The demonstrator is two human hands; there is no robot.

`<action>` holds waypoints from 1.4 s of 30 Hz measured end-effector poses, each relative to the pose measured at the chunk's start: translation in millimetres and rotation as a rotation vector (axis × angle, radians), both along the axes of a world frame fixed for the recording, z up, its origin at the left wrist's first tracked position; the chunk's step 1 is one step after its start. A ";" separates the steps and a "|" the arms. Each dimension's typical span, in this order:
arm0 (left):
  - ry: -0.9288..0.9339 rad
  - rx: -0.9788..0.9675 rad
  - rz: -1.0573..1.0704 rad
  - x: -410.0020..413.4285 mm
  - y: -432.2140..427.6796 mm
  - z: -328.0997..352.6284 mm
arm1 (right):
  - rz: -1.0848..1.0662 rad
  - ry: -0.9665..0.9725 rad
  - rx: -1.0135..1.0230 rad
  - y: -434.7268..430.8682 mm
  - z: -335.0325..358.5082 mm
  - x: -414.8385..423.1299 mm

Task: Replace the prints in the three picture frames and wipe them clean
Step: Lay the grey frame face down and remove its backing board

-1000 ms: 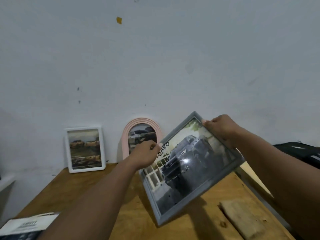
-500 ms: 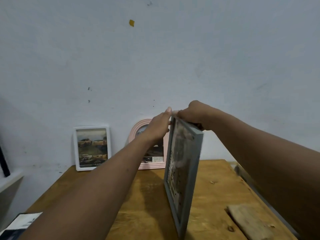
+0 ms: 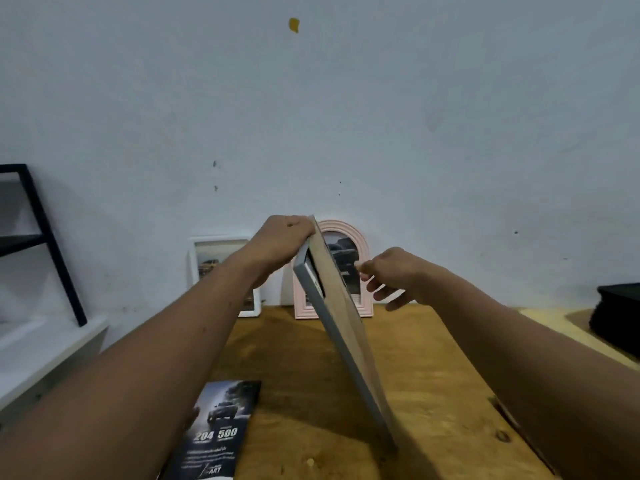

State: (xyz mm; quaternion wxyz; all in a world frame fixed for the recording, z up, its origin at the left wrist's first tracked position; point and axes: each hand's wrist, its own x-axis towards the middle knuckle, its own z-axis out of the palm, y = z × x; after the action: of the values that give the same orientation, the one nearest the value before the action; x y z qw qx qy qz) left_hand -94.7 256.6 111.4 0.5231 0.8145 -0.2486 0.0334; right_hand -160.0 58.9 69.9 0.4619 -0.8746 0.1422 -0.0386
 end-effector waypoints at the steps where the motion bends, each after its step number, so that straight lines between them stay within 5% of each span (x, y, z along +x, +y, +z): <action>1: 0.028 -0.043 0.032 2.2 9.5 -8.1 | -0.013 0.020 -0.036 -1.3 -14.9 0.4; 8: 0.272 -0.185 0.160 8.7 53.3 -85.5 | -0.119 0.247 -0.242 -19.4 -112.1 -16.9; 14: 0.391 -0.047 0.229 18.9 53.5 -156.0 | -0.220 0.180 -0.284 -43.2 -144.2 -21.5; 26: 0.187 0.487 0.097 21.6 49.0 -219.5 | -0.268 0.226 -0.550 -53.7 -167.1 -13.8; 32: -0.007 0.631 0.106 8.0 64.4 -219.2 | 0.040 0.054 -0.581 22.6 -155.2 -28.8; 36: -0.050 0.705 0.081 -8.2 72.9 -215.9 | 0.242 0.124 -0.627 87.0 -158.5 -36.3; 42: -0.103 0.732 0.065 -12.5 92.4 -226.2 | 0.186 0.075 -0.738 115.1 -170.7 -38.5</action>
State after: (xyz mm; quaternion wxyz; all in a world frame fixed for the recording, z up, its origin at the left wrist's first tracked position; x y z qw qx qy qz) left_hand -107.2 349.0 -114.8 0.1825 0.9525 -0.2440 0.0001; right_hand -198.5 174.0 -100.8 0.1119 -0.9921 0.0553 -0.0132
